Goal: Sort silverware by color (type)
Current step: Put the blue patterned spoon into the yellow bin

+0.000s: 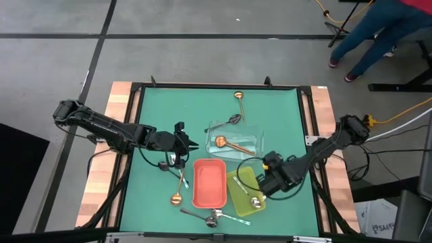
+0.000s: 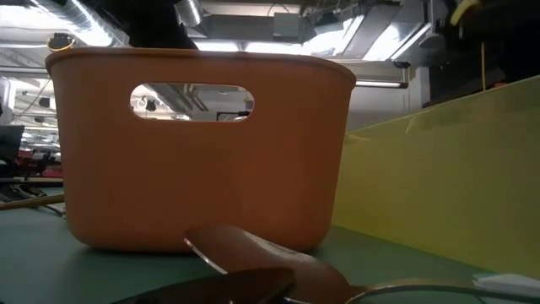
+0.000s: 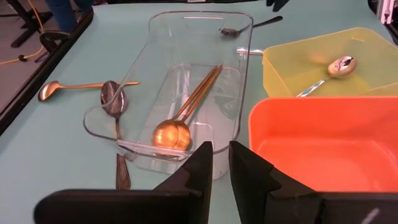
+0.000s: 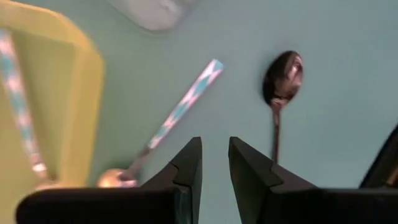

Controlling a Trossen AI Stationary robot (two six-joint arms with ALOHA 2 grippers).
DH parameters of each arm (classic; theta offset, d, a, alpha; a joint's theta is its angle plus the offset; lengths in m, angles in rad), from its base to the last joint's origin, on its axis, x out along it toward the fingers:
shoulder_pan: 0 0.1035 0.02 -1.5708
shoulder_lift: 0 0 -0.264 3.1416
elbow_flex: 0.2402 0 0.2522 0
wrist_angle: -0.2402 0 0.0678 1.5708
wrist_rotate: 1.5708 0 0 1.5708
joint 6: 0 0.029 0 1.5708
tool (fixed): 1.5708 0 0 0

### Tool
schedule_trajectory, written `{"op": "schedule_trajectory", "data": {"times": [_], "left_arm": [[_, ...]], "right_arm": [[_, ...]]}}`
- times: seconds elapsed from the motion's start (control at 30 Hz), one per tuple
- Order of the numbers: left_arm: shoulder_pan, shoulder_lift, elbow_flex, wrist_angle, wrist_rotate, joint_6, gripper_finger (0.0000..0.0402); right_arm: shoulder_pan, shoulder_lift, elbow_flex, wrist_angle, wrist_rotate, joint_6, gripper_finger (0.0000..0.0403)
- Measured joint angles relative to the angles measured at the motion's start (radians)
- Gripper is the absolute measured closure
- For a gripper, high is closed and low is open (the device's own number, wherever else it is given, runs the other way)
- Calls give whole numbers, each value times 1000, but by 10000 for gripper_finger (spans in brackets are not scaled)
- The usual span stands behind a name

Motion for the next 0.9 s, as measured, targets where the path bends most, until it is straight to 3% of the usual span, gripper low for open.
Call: {"op": "schedule_trajectory", "data": {"times": [0.13,0.3,0.5,0.67,0.9], "left_arm": [[0,0,0,0,0,0,354],[0,0,0,0,0,0,354],[0,0,0,0,0,-1,354],[0,0,0,0,0,-1,354],[0,0,0,0,0,-3,354]], "right_arm": [[-39,-24,-58,42,-47,-62,334],[-91,-89,-180,228,-75,-123,334],[-136,-114,-313,389,-133,-100,334],[-134,-114,-375,526,-136,-61,334],[-133,-114,-385,531,-82,-16,334]]}}
